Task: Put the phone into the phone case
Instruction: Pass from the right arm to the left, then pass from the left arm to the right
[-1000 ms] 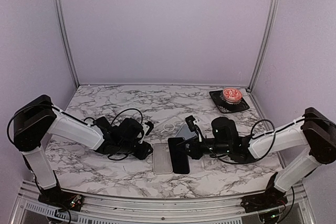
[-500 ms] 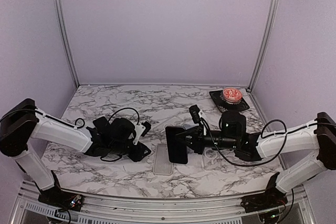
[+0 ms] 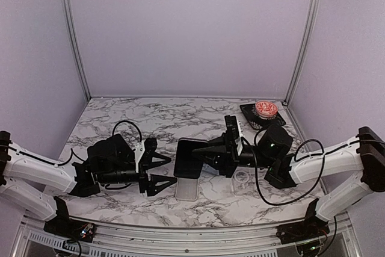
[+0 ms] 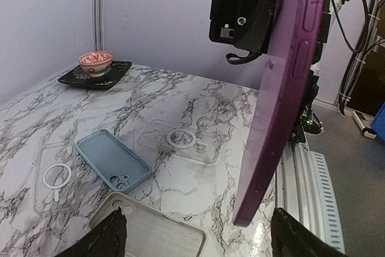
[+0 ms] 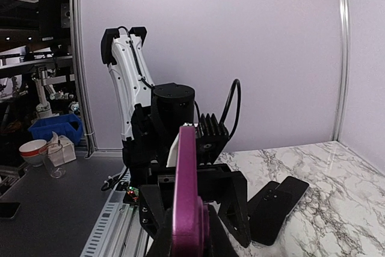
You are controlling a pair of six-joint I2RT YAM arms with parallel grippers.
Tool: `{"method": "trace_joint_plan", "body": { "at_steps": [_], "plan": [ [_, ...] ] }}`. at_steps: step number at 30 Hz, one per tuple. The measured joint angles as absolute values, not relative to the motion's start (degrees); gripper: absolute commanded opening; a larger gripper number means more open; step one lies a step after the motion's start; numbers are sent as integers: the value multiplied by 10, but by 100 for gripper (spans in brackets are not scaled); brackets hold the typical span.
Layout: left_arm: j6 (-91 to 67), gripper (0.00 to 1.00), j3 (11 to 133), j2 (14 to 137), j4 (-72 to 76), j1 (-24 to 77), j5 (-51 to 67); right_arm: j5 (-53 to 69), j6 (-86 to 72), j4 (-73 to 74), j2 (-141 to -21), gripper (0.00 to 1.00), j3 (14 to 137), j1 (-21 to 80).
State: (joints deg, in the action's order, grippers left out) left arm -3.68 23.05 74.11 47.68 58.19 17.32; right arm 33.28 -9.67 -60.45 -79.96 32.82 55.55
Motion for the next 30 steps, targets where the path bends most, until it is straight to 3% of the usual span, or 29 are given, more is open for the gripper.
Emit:
{"method": "trace_joint_plan", "body": {
  "at_steps": [2, 5, 9, 11, 13, 14, 18, 20, 22, 24, 29, 30],
  "plan": [
    [-36, 70, 237, 750, 483, 582, 183, 345, -93, -609, -806, 0, 329, 557],
    [-34, 51, 253, 764, 490, 582, 208, 358, -91, -613, -819, 0, 333, 557],
    [-34, 43, 266, 779, 499, 585, 247, 372, -91, -627, -837, 0, 342, 557],
    [-34, 27, 266, 781, 499, 588, 265, 375, -90, -631, -842, 0, 346, 557],
    [-31, 3, 266, 782, 499, 592, 279, 378, -90, -636, -848, 0, 348, 557],
    [-31, 0, 266, 783, 499, 593, 281, 381, -91, -639, -849, 0, 348, 557],
    [-8, 0, 266, 784, 500, 594, 280, 383, -109, -640, -850, 3, 348, 557],
    [-6, 0, 266, 784, 500, 594, 279, 383, -108, -638, -850, 27, 348, 557],
    [-8, 0, 266, 784, 498, 594, 280, 386, -94, -620, -846, 32, 351, 556],
    [-10, 0, 265, 784, 496, 596, 280, 389, -67, -582, -839, 28, 365, 552],
    [-14, 0, 262, 784, 495, 596, 271, 404, -13, -488, -820, 0, 414, 549],
    [-5, 0, 261, 784, 494, 596, 264, 411, -18, -477, -820, 0, 418, 549]
  ]
}}
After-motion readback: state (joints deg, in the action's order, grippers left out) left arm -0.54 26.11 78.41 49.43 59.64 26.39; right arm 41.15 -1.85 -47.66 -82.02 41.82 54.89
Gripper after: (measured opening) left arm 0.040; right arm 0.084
